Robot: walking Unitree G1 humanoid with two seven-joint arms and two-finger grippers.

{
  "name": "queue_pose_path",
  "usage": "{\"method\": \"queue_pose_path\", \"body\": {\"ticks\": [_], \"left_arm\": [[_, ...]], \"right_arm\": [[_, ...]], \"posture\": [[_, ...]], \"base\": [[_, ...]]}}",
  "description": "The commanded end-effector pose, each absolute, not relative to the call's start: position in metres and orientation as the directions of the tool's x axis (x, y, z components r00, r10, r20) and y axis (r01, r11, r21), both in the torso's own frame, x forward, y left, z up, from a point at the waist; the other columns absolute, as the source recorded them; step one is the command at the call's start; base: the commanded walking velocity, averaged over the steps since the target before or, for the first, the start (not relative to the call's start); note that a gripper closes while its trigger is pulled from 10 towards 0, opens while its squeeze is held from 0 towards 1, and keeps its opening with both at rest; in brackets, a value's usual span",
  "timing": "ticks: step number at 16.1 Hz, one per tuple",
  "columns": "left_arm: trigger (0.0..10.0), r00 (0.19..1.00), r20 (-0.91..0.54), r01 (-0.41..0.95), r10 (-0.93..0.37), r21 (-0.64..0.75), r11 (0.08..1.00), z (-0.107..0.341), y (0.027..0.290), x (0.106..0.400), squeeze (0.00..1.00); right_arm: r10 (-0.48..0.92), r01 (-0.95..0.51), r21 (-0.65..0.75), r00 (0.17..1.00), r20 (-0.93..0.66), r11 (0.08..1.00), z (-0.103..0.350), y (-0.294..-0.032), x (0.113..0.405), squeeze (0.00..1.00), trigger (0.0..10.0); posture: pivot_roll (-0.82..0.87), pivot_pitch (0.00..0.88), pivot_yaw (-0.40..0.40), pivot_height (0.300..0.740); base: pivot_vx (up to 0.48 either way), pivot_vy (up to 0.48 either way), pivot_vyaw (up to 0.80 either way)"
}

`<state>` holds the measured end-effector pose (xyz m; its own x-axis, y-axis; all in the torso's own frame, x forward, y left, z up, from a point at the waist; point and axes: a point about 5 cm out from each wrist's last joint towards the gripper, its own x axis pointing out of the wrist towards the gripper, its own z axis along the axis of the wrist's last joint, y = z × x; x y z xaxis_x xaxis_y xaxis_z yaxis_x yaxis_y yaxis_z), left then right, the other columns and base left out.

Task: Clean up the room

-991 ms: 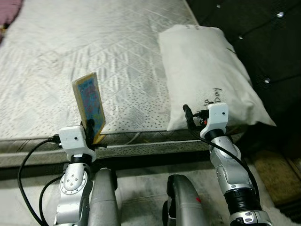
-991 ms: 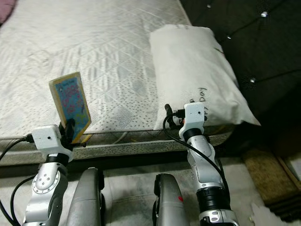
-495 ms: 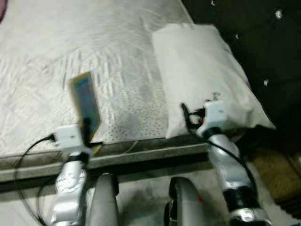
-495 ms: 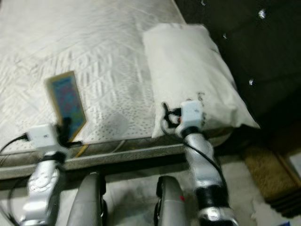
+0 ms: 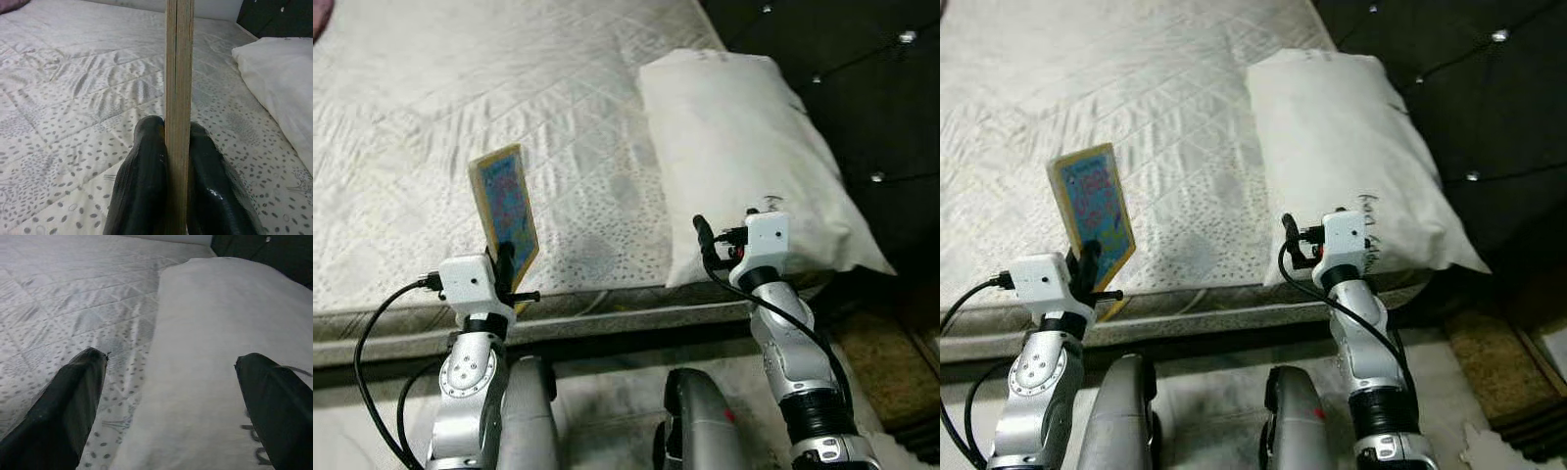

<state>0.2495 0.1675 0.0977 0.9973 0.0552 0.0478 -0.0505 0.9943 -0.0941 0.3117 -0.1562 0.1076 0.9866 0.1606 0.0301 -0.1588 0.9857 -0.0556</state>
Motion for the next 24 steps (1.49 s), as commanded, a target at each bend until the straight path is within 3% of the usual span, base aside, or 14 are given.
{"method": "queue_pose_path", "body": {"ticks": [1, 20, 24], "left_arm": [[10.0, 0.994, 0.101, -0.027, 0.037, -0.098, 0.995, 0.1071, 0.1647, 0.2502, 0.0], [10.0, 0.993, 0.119, 0.004, 0.009, -0.106, 0.994, 0.1084, 0.1618, 0.2527, 0.0], [10.0, 0.996, 0.076, -0.026, 0.035, -0.118, 0.993, 0.1031, 0.1623, 0.2565, 0.0]], "right_arm": [[0.156, -0.155, -0.052, 0.988, 0.02, 0.987, 0.1053, -0.1591, 0.3113, 0.0, 10.0], [0.147, -0.145, -0.064, 0.989, 0.028, 0.987, 0.1069, -0.1605, 0.3151, 0.0, 10.0], [0.148, -0.146, -0.067, 0.989, 0.031, 0.987, 0.1078, -0.1609, 0.3162, 0.0, 10.0]], "posture": [[-0.03, 0.166, -0.03, 0.588], [-0.03, 0.159, -0.032, 0.578], [-0.03, 0.154, -0.036, 0.578]], "base": [[0.311, 0.0, 0.0], [0.296, 0.0, 0.0], [0.0, 0.0, 0.0]]}}
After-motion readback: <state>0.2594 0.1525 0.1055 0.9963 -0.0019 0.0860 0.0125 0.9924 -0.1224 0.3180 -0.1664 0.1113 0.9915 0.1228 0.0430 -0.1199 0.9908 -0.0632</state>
